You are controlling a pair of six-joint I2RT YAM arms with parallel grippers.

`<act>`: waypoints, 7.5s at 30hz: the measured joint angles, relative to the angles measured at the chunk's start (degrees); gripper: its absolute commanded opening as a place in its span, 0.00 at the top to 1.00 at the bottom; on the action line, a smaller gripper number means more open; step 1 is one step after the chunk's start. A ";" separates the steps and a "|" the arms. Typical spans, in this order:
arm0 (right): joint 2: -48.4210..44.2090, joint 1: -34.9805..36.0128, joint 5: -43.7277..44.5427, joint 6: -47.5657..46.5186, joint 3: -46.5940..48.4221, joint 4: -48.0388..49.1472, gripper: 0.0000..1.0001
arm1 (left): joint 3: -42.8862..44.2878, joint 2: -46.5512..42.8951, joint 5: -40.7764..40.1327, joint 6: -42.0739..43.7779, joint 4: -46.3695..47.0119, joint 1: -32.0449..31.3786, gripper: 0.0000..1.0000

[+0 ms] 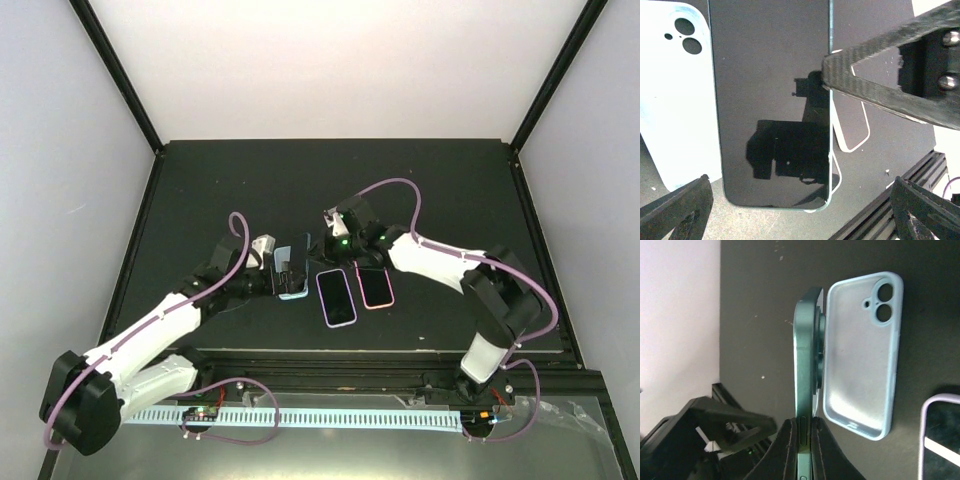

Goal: Put the phone into the phone case

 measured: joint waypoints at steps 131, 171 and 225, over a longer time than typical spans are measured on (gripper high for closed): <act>21.75 -0.44 -4.20 -10.60 12.46 -5.38 0.35 | -10.71 22.32 13.92 0.50 22.10 17.16 0.58; 22.47 -0.11 -19.87 5.70 1.03 23.19 0.71 | -11.15 21.40 13.81 0.35 21.03 17.42 0.60; -1.03 -0.76 -16.83 -1.01 -8.17 19.06 0.98 | -14.40 3.52 31.45 -10.16 29.49 17.94 0.55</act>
